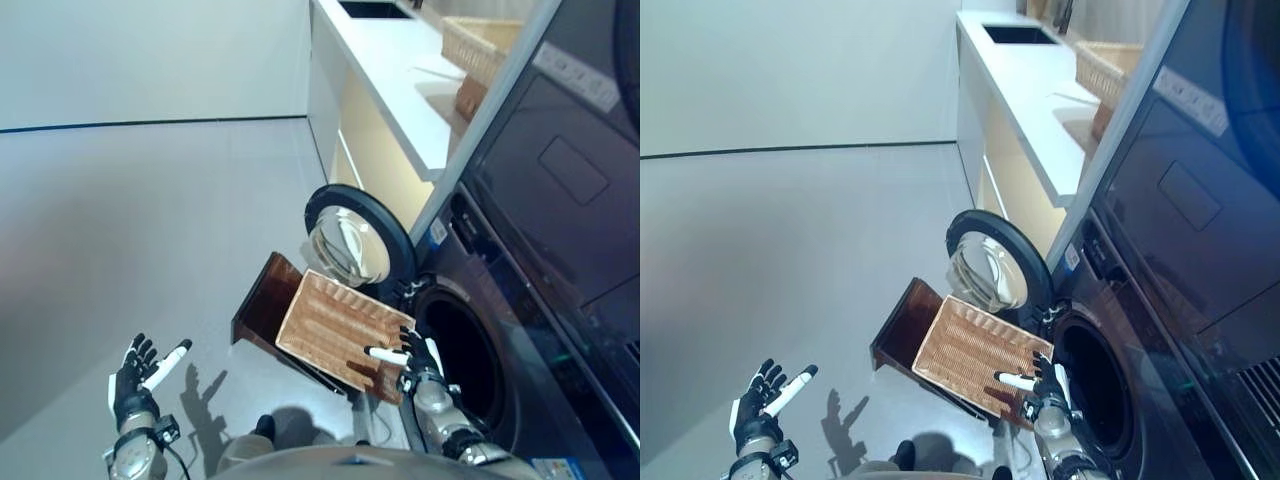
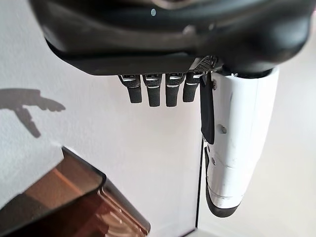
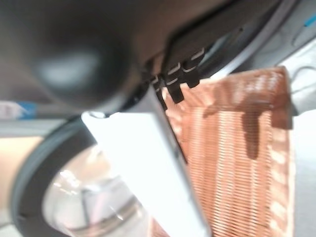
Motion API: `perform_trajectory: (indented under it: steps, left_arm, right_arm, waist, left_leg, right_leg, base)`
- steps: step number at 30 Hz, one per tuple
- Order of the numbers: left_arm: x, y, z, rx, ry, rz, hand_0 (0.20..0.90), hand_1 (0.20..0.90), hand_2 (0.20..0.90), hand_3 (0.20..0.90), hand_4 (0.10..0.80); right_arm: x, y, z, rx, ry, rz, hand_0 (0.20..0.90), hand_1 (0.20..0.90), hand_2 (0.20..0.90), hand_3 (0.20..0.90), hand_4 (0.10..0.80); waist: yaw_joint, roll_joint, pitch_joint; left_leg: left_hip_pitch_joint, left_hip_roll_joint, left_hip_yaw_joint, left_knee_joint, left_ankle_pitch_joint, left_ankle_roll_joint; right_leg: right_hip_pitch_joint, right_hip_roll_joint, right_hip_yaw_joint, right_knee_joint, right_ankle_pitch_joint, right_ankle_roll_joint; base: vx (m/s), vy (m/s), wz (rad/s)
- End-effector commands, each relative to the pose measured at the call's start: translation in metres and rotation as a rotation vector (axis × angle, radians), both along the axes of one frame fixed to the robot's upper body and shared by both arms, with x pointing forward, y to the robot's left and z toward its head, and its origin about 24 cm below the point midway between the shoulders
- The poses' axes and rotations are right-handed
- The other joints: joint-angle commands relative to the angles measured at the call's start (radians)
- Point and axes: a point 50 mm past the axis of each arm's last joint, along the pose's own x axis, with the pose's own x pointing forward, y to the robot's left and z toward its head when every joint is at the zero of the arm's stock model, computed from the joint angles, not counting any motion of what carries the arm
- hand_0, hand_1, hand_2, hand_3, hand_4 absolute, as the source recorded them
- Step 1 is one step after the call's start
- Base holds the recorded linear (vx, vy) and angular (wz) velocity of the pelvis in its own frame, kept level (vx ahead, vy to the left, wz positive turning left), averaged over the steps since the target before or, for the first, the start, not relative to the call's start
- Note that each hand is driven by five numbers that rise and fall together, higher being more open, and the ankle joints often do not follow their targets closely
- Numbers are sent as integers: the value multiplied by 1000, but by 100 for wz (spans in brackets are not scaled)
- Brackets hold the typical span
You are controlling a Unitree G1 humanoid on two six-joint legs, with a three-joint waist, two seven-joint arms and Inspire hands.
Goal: Pick up the clothes and place them into the washing machine
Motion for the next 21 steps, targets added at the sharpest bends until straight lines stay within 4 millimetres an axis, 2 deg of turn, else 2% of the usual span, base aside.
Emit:
perform_trajectory:
  steps: [1,6,10,21]
  left_arm:
    - [21,15,18,120,-85,-22,900,900,900,900,800]
    - [25,13,11,138,-36,-46,900,900,900,900,800]
    - [27,12,4,140,9,-58,900,900,900,900,800]
    - [33,0,-3,136,43,-129,900,900,900,900,800]
  right_arm:
    - [28,-21,29,-70,-201,-5,900,900,900,900,800]
    - [30,-30,41,-69,-277,-11,900,900,900,900,800]
    - [30,-30,45,-79,-298,24,900,900,900,900,800]
    - [8,-39,34,-49,-258,-71,900,900,900,900,800]
  waist:
    - [-17,9,-58]
    - [-34,11,-75]
    - [-44,11,-90]
    - [-65,20,-117]
  left_leg:
    - [25,-28,18,-2,-73,-17]
    - [47,-26,32,-2,-69,-14]
    - [66,-26,38,-2,-68,-14]
    - [85,-23,39,-2,-59,-22]
  right_leg:
    - [-11,20,1,23,-20,0]
    - [-9,22,24,47,-22,1]
    - [0,22,31,58,-22,0]
    - [16,24,30,65,-27,-1]
  base:
    - [-45,8,-21]
    - [-51,7,-15]
    - [-46,4,-6]
    - [-56,5,2]
